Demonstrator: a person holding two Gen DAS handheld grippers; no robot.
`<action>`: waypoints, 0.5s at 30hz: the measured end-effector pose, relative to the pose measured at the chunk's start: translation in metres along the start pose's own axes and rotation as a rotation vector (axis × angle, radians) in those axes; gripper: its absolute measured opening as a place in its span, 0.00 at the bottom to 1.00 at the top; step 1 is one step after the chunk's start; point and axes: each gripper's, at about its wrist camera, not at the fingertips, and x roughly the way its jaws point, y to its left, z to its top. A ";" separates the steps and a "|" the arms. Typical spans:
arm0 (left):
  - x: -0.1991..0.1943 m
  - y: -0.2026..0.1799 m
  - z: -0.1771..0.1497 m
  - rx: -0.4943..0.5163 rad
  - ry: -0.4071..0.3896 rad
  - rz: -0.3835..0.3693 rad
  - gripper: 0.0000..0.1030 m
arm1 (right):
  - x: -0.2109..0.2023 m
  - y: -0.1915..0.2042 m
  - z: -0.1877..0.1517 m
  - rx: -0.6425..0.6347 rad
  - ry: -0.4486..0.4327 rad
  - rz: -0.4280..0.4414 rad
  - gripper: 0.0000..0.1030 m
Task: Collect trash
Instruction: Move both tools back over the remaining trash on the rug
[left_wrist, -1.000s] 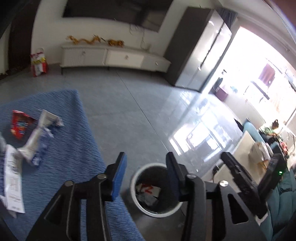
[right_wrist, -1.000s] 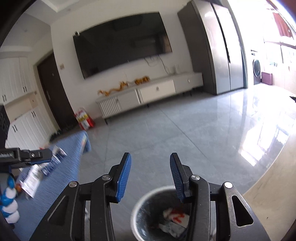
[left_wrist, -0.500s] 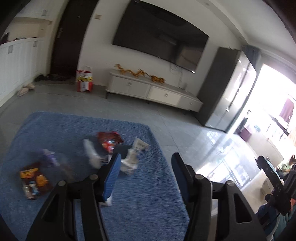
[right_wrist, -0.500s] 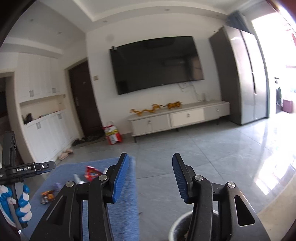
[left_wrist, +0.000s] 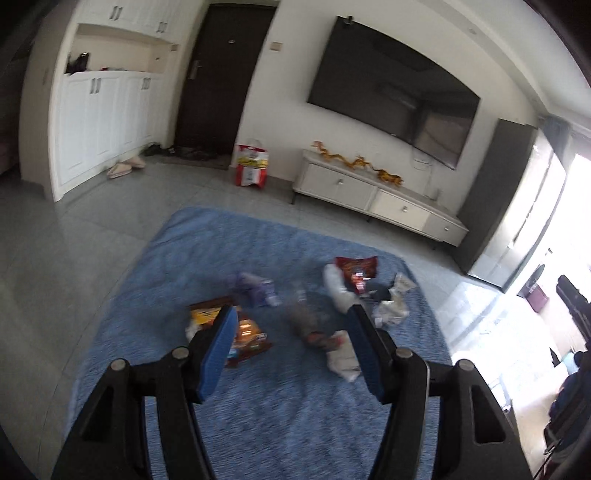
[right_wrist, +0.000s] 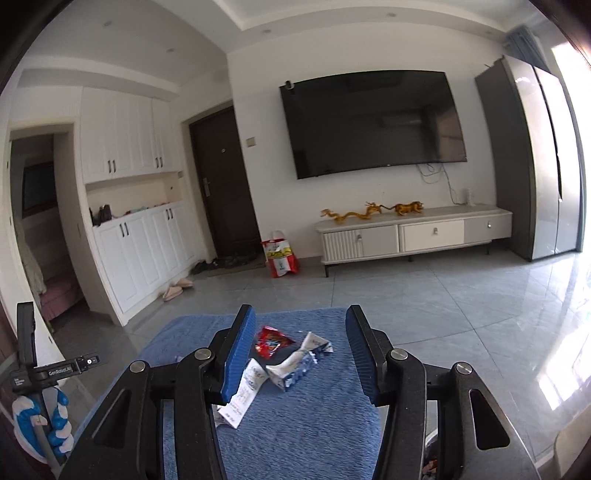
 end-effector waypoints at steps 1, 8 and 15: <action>-0.001 0.007 -0.001 -0.005 -0.002 0.013 0.58 | 0.003 0.005 0.000 -0.006 0.006 0.003 0.49; -0.013 0.034 -0.008 -0.010 -0.025 0.065 0.58 | 0.026 0.026 -0.005 -0.016 0.053 0.013 0.57; 0.002 0.041 -0.007 -0.015 0.013 0.040 0.58 | 0.062 0.041 -0.020 -0.015 0.148 0.044 0.58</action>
